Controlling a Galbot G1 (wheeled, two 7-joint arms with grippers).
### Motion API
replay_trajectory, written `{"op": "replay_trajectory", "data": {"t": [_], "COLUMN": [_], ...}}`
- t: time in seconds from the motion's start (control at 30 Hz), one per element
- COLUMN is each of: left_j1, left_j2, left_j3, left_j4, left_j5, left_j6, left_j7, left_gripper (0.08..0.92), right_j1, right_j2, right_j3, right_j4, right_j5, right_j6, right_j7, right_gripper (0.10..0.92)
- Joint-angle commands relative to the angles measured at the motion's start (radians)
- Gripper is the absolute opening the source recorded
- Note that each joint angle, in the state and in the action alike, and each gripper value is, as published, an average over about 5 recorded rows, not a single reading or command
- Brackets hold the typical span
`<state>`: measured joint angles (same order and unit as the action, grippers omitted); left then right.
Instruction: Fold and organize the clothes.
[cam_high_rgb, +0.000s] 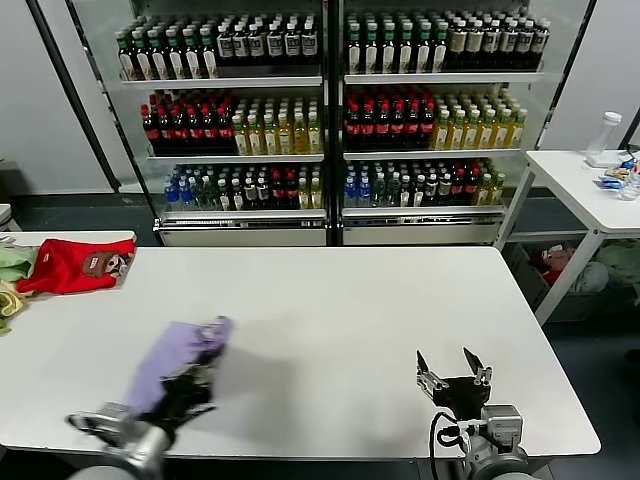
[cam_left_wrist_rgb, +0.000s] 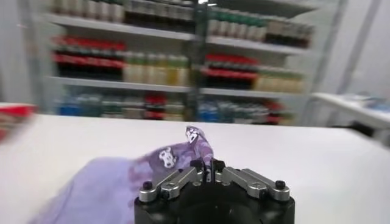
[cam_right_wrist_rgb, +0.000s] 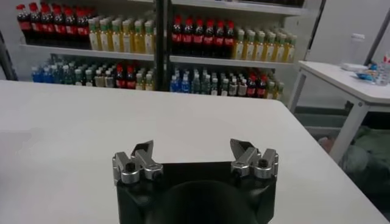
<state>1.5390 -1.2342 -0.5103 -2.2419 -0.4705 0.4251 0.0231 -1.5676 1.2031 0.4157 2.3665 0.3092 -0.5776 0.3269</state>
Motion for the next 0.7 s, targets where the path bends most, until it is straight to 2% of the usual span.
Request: {"op": "replay_trajectory", "data": {"t": [0.03, 0.2, 0.3, 0.37, 0.5, 0.6, 0.7], "left_j1": [-0.268, -0.292, -0.288, -0.273, -0.223, -0.172, -0.114], "left_j2": [-0.161, -0.140, -0.078, -0.012, 0.096, 0.113, 0.103], "left_j3": [0.380, 0.349, 0.237, 0.126, -0.090, -0.192, -0.240], "left_j4": [0.219, 0.150, 0.098, 0.089, 0.206, 0.301, 0.288], "left_j5": [0.168, 0.159, 0.164, 0.158, 0.197, 0.267, 0.265], "left_j6": [-0.218, -0.224, -0.239, -0.270, -0.368, -0.438, -0.450], "left_j7": [-0.035, -0.024, -0.001, 0.010, 0.035, 0.067, 0.078], "left_gripper": [0.194, 0.331, 0.417, 0.478, 0.590, 0.677, 0.760], "right_j1": [-0.025, -0.019, -0.010, 0.002, 0.074, 0.175, 0.272], "right_j2": [0.001, 0.003, 0.001, -0.003, -0.009, -0.002, 0.017], "right_j3": [0.012, 0.009, 0.003, -0.001, -0.036, -0.089, -0.163], "right_j4": [0.011, 0.012, 0.008, -0.002, -0.050, -0.133, -0.217], "right_j5": [-0.009, -0.013, -0.013, -0.012, 0.000, 0.020, 0.030], "right_j6": [0.000, 0.000, 0.000, 0.000, 0.001, 0.011, 0.023], "right_j7": [-0.001, -0.001, -0.002, -0.005, -0.017, -0.036, -0.065], "right_gripper": [0.823, 0.823, 0.823, 0.823, 0.823, 0.823, 0.823]}}
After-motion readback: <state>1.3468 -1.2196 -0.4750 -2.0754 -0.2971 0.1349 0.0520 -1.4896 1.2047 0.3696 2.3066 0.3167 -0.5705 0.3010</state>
